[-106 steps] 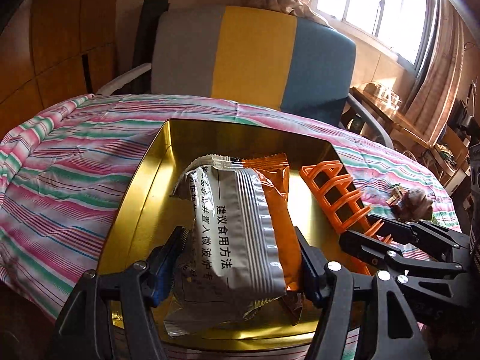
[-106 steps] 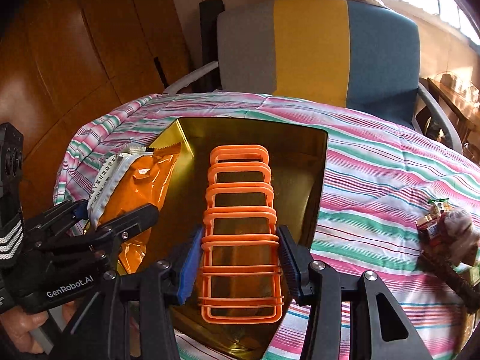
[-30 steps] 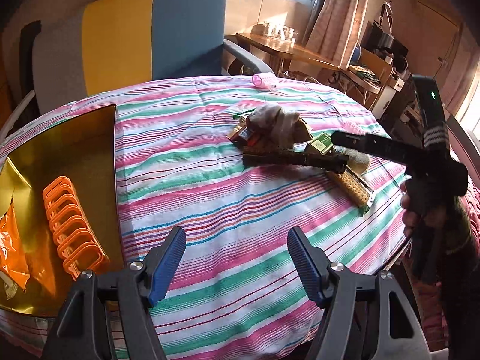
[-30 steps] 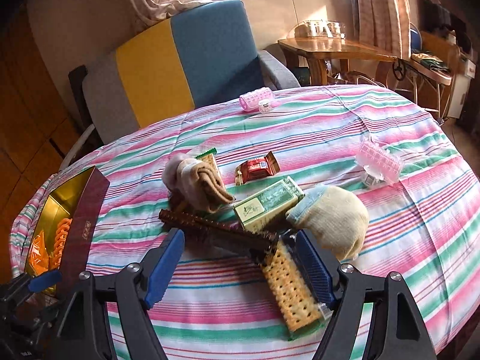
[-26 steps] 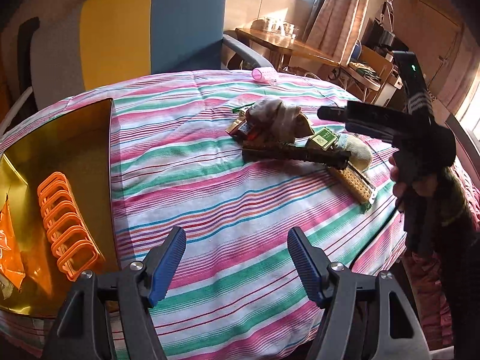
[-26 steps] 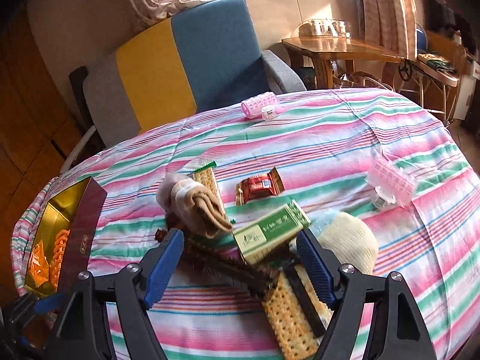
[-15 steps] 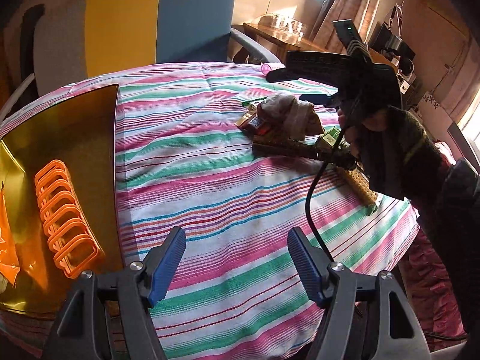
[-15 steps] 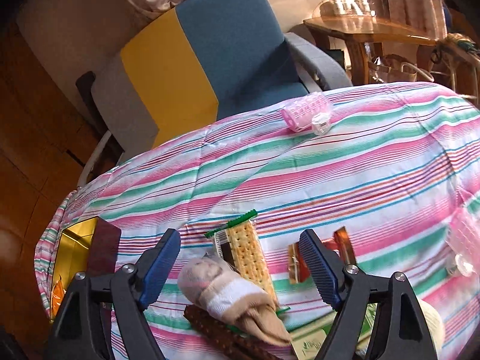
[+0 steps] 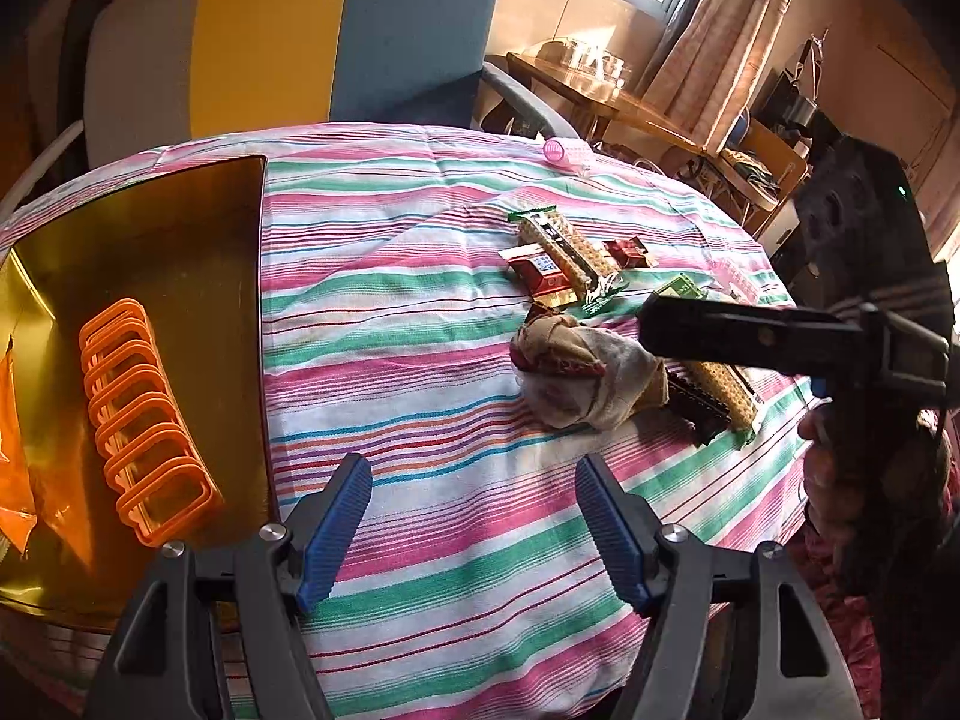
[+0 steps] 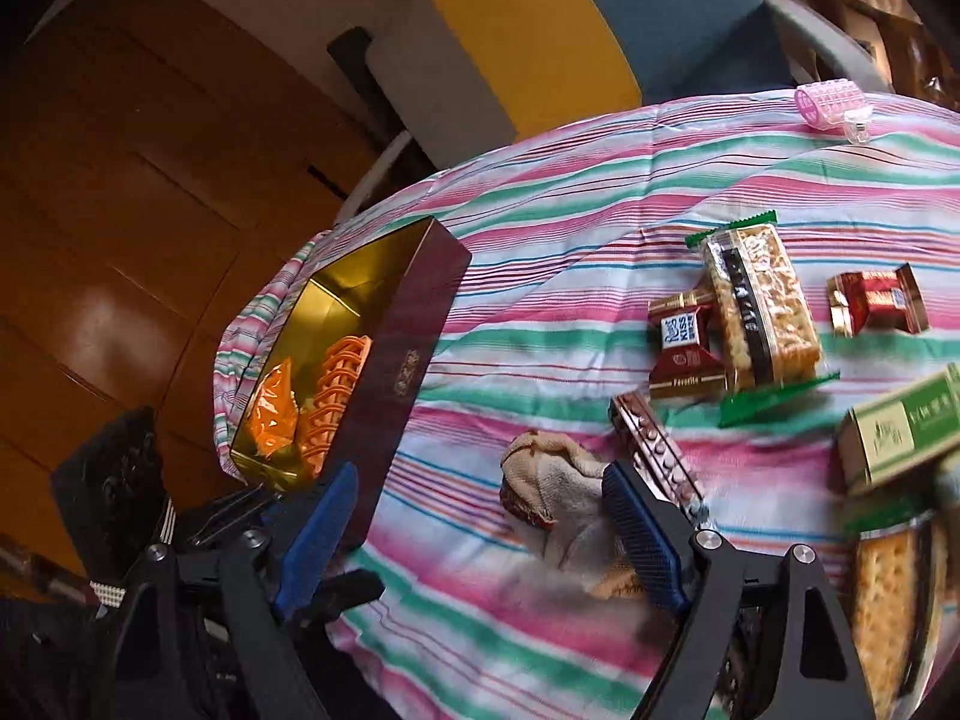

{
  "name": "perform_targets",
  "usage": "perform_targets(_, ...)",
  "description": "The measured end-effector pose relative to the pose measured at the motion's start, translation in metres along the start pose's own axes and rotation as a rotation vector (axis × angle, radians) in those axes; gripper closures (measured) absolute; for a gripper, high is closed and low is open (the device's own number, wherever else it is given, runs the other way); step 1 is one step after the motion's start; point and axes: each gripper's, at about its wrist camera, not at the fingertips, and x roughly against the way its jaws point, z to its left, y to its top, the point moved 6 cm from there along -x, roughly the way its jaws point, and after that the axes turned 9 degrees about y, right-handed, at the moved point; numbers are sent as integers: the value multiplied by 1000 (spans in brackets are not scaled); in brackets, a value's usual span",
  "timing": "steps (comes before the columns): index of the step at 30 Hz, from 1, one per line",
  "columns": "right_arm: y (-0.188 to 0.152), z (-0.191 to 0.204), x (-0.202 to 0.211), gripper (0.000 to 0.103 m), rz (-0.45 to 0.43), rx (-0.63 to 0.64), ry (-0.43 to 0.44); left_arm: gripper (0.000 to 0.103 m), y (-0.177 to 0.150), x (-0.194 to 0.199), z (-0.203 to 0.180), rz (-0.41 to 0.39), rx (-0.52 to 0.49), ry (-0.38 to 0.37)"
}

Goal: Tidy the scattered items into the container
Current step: 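Move right tool to the brown toy rifle while left tool approaches the beige sock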

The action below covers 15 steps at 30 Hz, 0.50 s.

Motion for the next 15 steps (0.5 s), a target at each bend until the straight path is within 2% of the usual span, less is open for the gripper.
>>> perform_targets(6, -41, -12, 43, 10, -117, -93, -75, 31, 8, -1, -17, -9, -44, -9)
perform_targets(13, -76, -23, 73, 5, -170, -131, -162, 30, 37, -23, -57, 51, -31, -128)
perform_targets(15, -79, -26, 81, 5, -189, -142, -164, 30, 45, -33, -66, 55, -25, -102)
